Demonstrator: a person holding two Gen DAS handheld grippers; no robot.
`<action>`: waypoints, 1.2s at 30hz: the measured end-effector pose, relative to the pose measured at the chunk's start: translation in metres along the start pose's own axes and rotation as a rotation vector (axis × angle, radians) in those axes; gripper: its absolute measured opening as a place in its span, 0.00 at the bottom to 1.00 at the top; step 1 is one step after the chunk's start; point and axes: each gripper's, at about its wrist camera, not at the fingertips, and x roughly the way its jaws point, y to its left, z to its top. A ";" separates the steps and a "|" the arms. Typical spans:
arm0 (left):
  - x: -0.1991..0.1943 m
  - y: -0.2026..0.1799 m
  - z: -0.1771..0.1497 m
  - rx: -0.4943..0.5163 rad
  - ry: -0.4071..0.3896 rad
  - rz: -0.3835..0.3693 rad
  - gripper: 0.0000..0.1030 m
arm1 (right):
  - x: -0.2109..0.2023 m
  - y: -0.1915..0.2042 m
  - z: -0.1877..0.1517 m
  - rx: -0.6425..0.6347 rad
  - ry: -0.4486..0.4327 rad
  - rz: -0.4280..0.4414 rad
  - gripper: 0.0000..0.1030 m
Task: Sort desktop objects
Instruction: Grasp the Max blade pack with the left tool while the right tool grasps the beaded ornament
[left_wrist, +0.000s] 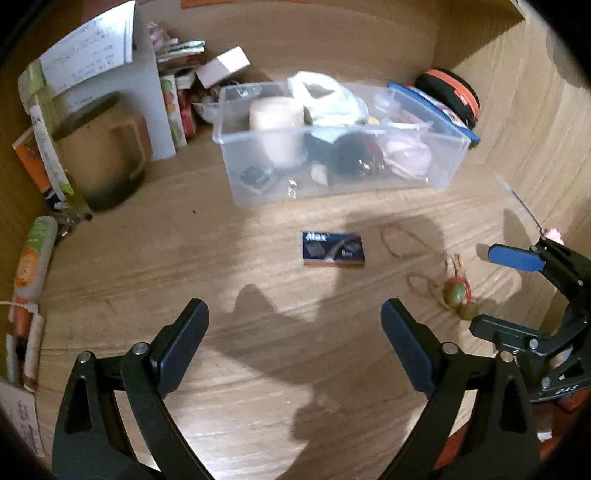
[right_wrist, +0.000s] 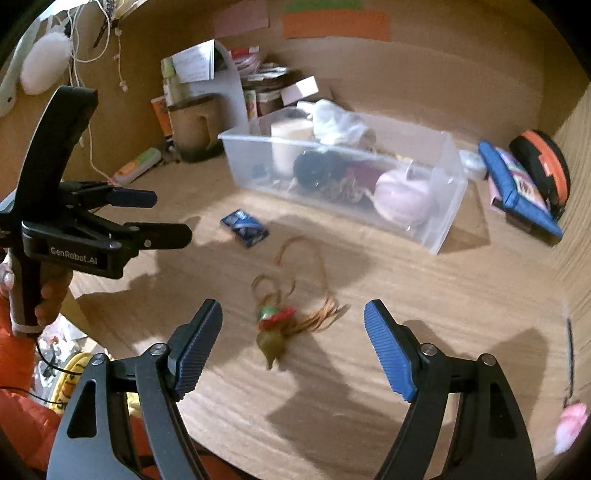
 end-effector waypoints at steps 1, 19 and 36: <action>0.003 -0.002 -0.001 0.007 0.008 0.002 0.92 | 0.001 0.001 -0.001 -0.002 0.006 -0.002 0.74; 0.035 -0.018 0.025 0.044 0.049 -0.013 0.92 | 0.017 -0.003 -0.002 -0.031 0.020 -0.013 0.17; 0.048 -0.033 0.038 0.087 0.032 -0.001 0.47 | -0.014 -0.062 0.020 0.070 -0.087 -0.123 0.17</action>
